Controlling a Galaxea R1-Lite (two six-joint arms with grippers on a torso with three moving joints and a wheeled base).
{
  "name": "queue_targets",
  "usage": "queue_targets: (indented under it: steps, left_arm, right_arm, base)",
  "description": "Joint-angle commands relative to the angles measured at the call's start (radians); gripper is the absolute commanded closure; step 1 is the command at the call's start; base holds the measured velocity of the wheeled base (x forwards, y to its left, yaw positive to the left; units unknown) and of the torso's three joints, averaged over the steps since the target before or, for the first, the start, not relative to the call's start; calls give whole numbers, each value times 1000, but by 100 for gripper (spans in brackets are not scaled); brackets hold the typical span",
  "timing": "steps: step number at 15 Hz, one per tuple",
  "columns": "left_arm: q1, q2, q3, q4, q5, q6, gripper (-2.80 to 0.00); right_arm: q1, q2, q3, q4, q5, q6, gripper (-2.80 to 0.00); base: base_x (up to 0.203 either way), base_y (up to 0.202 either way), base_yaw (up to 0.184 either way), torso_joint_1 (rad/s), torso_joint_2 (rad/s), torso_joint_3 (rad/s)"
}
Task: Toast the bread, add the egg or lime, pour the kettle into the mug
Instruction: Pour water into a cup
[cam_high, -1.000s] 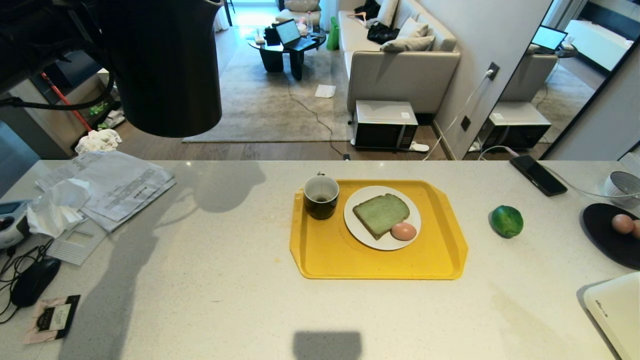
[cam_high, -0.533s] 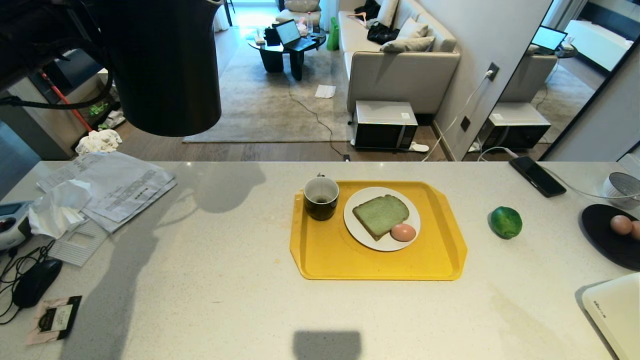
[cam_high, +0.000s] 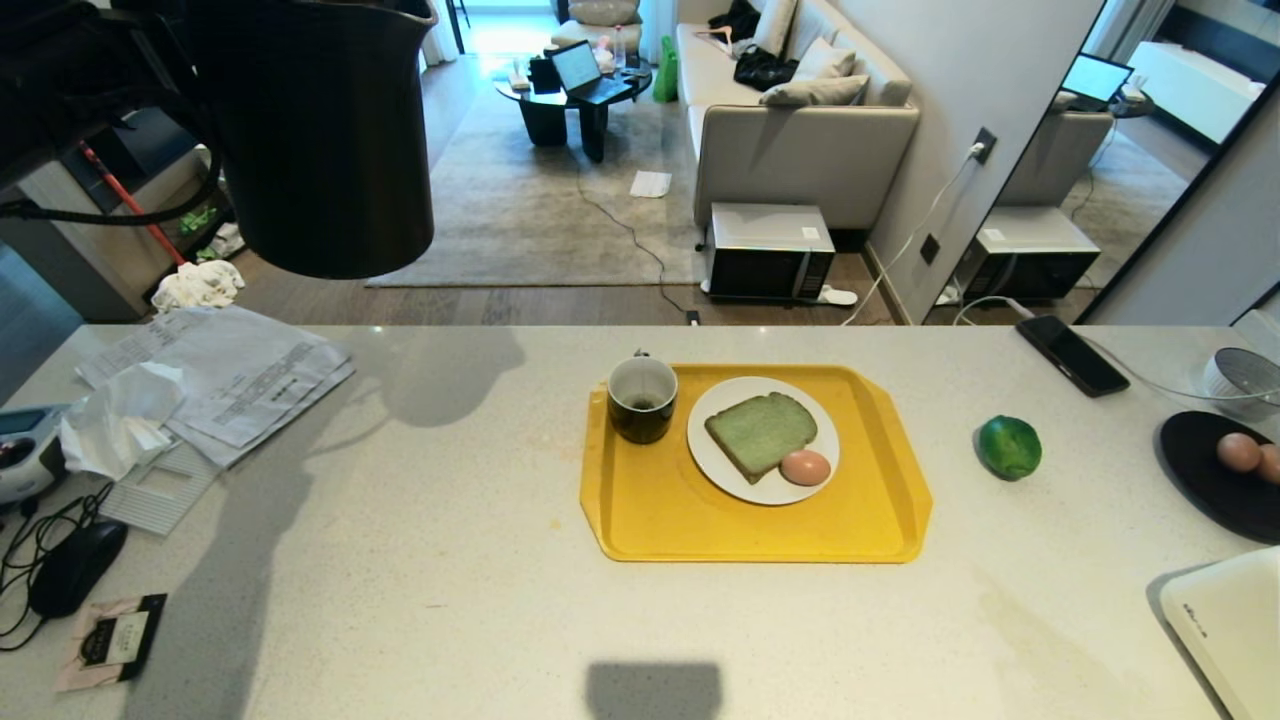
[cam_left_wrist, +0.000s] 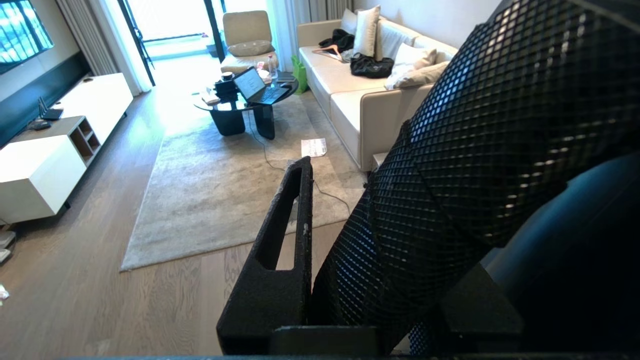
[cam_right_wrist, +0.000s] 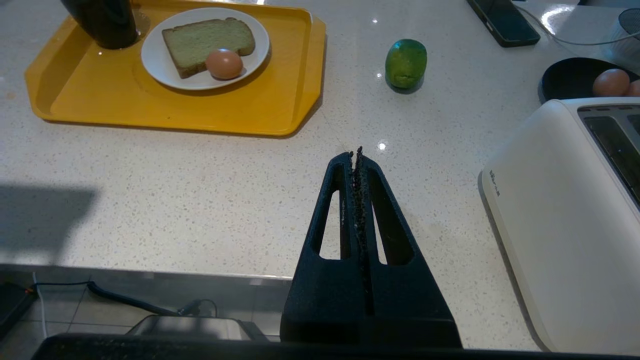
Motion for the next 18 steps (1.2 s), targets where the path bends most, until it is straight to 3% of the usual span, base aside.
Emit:
queue_targets:
  steps: [1,12,18]
  left_arm:
    - [3,9,0,-4,-3,-1,0]
    - [42,14,-1,13,-24,-7,0]
    - [40,-90,-25,215,-35,-7,0]
  right_arm:
    - [0,0,0,0,-1,0,0]
    - [0,0,0,0,0,3,0]
    - [0,0,1,0,0,3,0]
  base:
    - [0,0,0,56,-108,-39]
    - [0,0,0,60,-106,-53]
    - [0,0,0,0,0,0]
